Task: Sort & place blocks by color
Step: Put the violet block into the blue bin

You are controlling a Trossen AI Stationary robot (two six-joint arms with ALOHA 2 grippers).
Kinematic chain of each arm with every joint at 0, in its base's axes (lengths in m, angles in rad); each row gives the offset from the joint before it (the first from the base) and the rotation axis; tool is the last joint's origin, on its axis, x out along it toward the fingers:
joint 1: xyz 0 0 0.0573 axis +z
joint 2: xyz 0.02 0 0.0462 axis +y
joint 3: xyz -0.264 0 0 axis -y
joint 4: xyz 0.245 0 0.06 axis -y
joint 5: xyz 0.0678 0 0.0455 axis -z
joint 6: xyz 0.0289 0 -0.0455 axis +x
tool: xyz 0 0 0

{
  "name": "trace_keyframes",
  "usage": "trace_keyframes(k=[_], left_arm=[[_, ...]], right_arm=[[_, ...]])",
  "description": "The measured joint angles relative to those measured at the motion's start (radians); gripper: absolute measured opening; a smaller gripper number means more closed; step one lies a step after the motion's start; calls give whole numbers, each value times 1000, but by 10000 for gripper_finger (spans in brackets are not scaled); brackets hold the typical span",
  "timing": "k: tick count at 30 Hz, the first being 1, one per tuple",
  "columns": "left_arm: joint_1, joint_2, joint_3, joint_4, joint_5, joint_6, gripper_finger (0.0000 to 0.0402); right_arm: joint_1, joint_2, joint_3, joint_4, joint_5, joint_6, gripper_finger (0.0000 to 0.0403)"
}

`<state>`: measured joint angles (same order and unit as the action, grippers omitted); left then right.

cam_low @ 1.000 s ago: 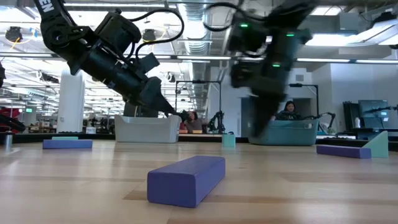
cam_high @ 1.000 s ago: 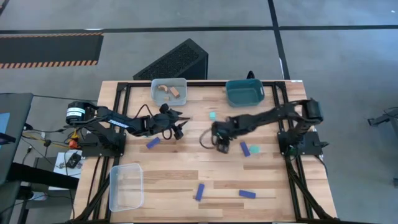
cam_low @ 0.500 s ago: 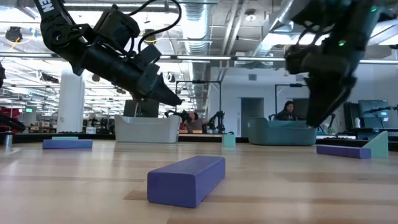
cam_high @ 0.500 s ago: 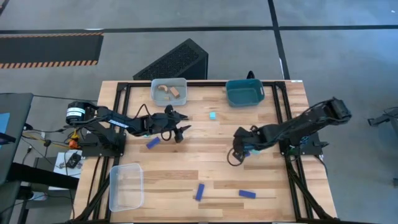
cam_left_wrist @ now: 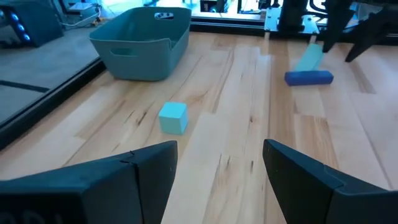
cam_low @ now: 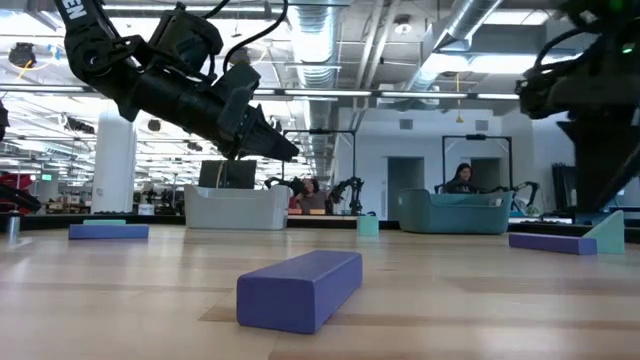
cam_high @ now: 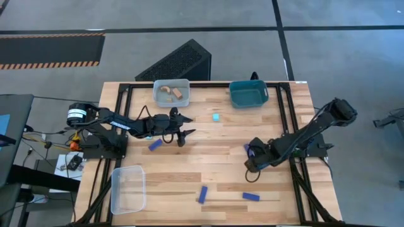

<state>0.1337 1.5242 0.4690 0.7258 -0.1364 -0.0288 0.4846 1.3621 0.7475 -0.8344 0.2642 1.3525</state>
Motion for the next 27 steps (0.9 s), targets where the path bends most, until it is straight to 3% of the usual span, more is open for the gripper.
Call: trace_keyframes(k=[10,20,27], left_arm=[[-23,0,0,13,0,-2,228],[-46,0,0,45,-1,-13,228],[-46,0,0,54,-2,-12,228]], right_arm=[[90,0,0,0,4,143,220],[144,1,-2,2,155,193,220],[145,1,-117,89,183,314,220]])
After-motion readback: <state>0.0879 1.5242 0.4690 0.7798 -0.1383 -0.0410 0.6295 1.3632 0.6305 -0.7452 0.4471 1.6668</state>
